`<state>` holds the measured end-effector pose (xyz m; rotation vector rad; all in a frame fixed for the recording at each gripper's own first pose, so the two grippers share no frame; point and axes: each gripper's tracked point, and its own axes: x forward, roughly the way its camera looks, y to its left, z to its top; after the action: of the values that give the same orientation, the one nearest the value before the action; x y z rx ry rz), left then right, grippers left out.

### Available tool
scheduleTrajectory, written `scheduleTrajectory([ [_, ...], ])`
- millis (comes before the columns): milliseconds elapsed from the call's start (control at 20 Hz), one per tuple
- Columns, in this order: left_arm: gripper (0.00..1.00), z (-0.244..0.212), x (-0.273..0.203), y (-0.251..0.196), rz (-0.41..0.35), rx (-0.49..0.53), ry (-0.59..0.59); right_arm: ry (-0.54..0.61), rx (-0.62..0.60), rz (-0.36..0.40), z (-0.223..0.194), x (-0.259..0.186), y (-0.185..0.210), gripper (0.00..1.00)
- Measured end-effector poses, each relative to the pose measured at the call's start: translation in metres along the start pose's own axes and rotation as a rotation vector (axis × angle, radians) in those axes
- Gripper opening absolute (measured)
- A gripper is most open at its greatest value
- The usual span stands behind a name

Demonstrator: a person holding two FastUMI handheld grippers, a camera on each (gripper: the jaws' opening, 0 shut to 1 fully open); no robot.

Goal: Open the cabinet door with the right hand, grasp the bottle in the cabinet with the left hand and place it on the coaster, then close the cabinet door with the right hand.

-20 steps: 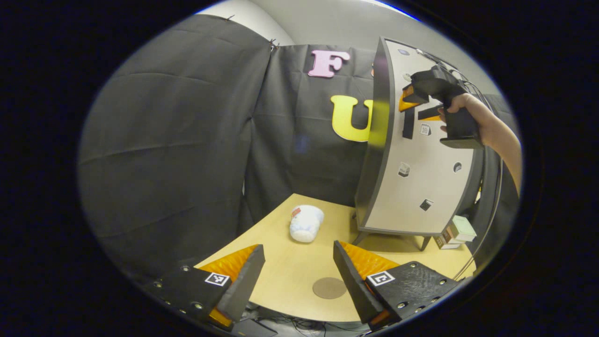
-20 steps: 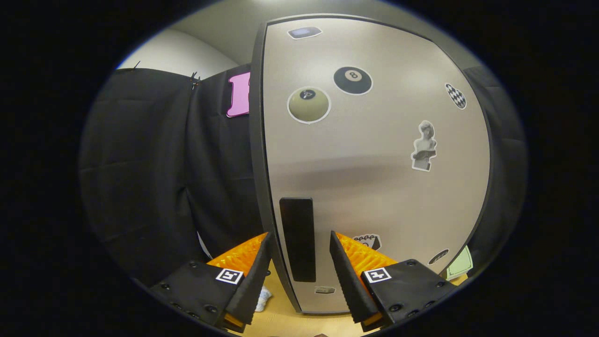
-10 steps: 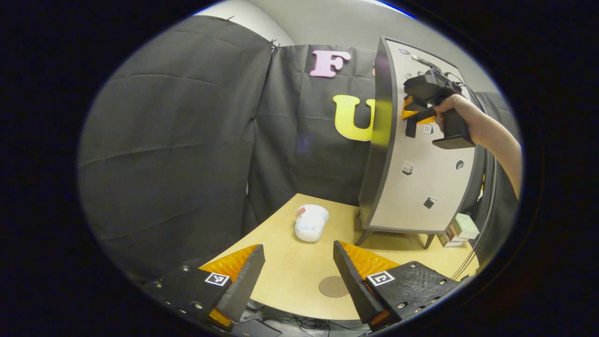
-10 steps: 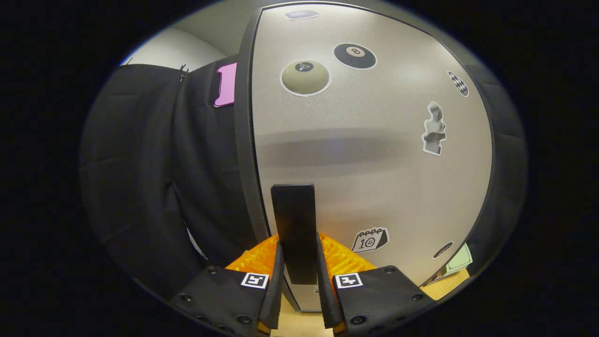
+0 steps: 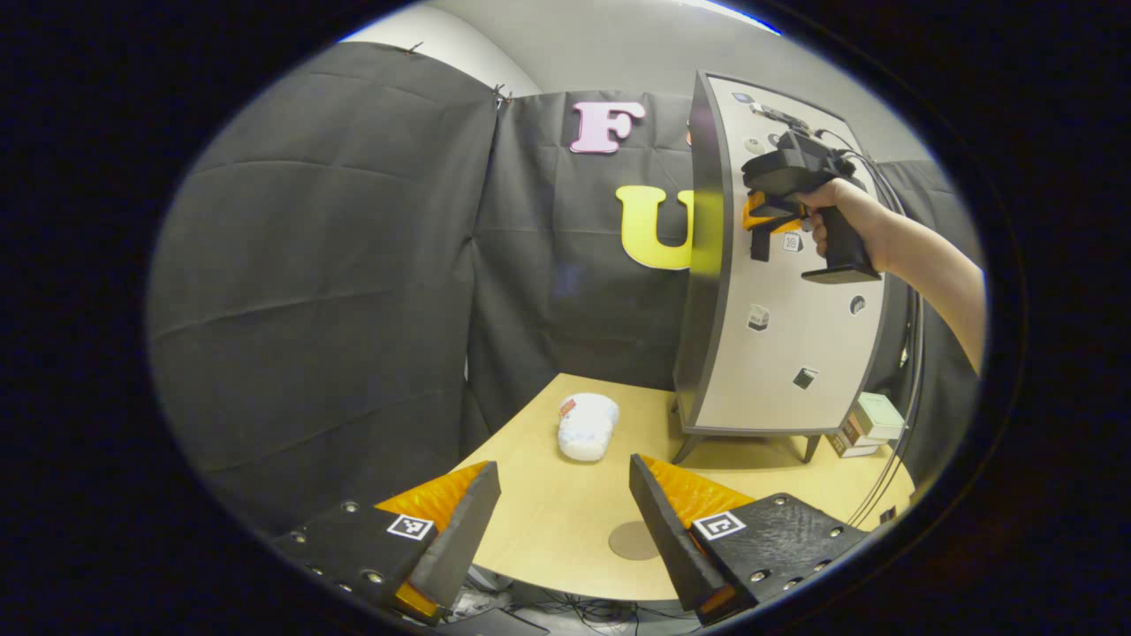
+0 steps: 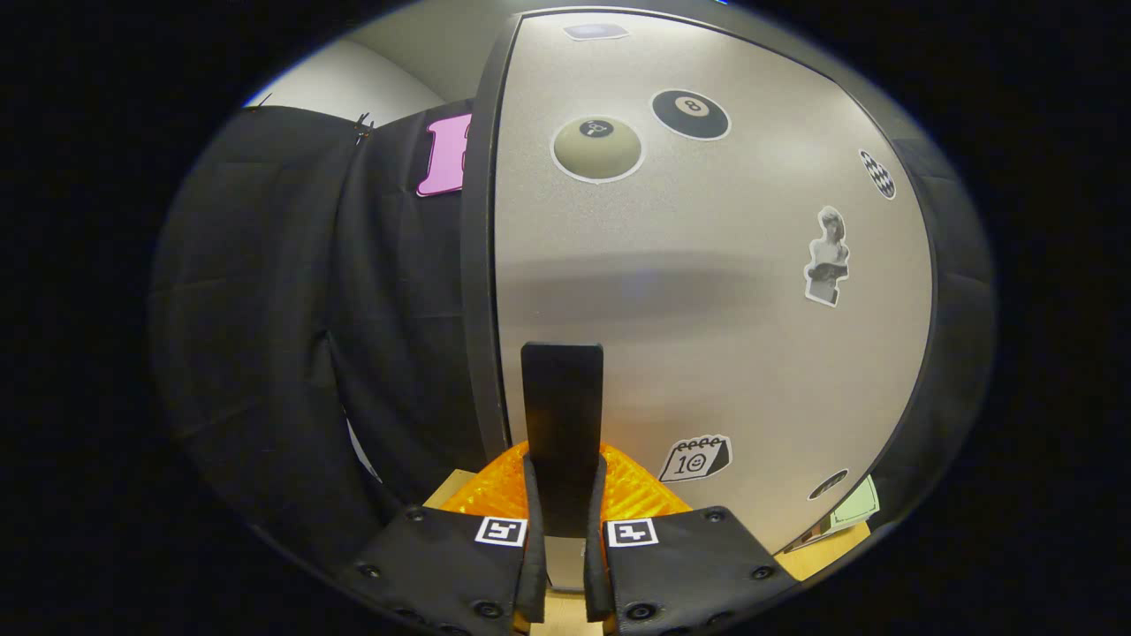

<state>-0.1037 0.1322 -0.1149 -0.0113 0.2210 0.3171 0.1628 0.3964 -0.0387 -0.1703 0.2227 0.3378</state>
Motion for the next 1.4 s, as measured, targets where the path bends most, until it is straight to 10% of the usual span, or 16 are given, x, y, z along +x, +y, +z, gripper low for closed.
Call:
scheduleTrajectory([
  [1400,0.89,0.031,0.001,-0.077,-0.118,0.060,-0.055,-0.022,-0.057,0.319,-0.003,-0.052,-0.001,0.14],
])
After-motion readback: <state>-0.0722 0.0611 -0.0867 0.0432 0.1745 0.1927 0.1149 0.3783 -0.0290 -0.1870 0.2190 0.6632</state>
